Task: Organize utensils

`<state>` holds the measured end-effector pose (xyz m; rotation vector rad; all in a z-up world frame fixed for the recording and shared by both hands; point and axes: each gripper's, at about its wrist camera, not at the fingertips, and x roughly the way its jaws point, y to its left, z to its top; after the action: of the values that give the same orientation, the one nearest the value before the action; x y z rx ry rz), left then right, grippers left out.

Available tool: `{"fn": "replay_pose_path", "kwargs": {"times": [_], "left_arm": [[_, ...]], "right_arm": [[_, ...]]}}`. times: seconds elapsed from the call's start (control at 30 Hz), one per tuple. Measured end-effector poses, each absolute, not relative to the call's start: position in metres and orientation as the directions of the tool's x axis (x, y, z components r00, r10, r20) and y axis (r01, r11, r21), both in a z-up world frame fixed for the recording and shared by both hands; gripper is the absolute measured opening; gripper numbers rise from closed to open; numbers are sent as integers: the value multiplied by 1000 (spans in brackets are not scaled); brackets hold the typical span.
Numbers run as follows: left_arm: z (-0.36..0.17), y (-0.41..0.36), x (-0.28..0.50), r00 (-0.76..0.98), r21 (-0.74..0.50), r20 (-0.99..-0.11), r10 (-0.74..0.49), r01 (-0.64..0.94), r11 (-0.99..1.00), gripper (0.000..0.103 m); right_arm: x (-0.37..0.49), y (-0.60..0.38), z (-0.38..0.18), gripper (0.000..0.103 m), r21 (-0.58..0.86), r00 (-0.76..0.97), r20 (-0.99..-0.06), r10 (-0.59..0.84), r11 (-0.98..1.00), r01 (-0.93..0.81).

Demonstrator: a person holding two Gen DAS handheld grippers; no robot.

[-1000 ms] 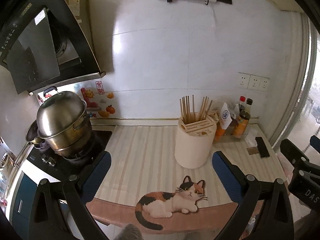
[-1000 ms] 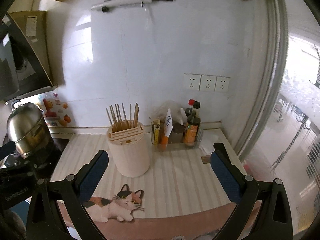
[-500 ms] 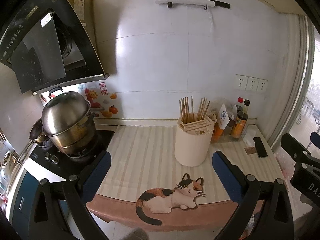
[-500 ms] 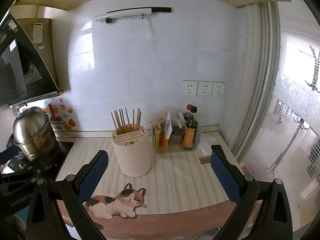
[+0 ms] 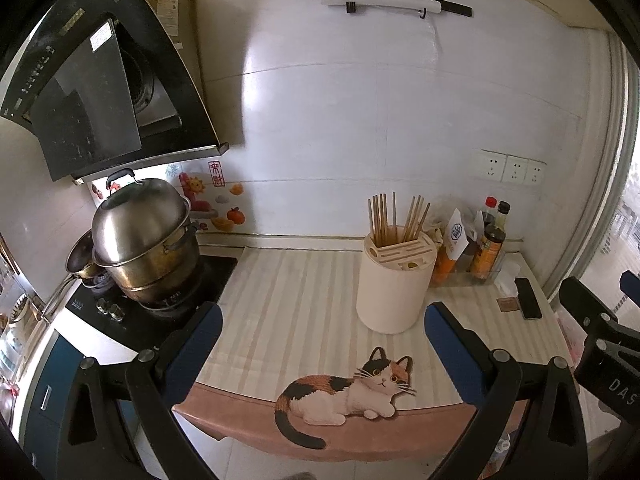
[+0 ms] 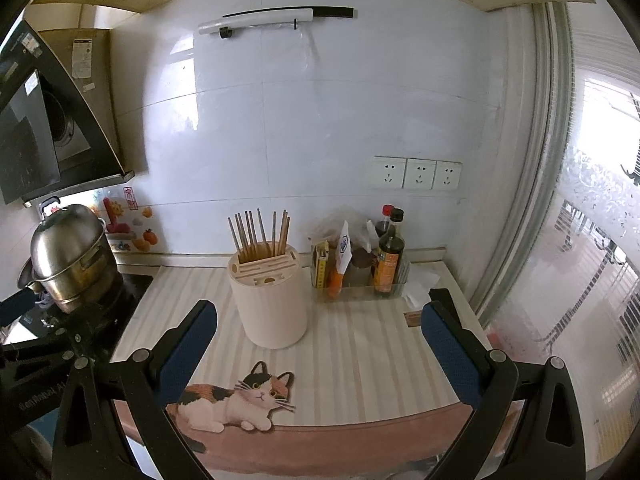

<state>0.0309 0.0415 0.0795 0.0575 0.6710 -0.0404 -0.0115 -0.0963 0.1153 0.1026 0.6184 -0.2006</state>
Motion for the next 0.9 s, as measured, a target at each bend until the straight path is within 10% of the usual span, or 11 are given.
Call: {"fn": "replay_pose_path", "kwargs": {"times": [0.9], "left_arm": [[79,42,35,782,45,-623,-18,59,997,103]], "right_arm": [[-1,-93,111,103,27,790,-592,-158,976,216]]}}
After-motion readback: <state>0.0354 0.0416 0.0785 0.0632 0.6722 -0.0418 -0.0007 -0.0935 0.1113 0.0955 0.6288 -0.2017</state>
